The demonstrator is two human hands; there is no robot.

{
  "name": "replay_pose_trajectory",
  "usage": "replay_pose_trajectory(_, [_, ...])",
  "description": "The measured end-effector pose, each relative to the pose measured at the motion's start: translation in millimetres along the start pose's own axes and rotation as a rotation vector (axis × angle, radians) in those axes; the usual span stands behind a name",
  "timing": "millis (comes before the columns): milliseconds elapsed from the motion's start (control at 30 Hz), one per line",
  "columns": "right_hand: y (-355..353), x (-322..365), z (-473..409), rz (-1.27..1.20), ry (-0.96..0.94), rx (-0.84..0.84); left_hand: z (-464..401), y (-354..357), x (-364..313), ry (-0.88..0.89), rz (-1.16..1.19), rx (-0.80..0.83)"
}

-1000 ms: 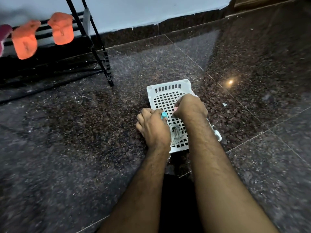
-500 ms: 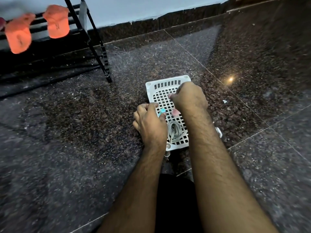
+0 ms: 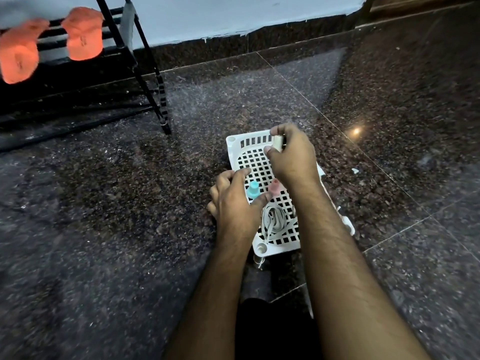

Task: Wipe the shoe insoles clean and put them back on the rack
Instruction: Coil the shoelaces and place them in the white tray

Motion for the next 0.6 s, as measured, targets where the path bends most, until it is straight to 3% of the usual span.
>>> replay_pose_trajectory(233, [42.1, -9.7, -15.4, 0.251, -0.082, 0.085, -12.8, 7.2, 17.7, -0.067, -0.016, 0.046])
replay_pose_trajectory(600, [52.5, -11.5, -11.6, 0.399, -0.068, 0.211, -16.2, 4.7, 27.4, -0.121, 0.014, 0.035])
Point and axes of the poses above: each hand's wrist, its own z-axis away from the middle knuckle, its own y-axis out of the palm, x = y × z, the point moved 9 cm from there along -z, towards the middle knuckle, and after that the axes turned 2 degrees about -y, right-handed, at the moved point
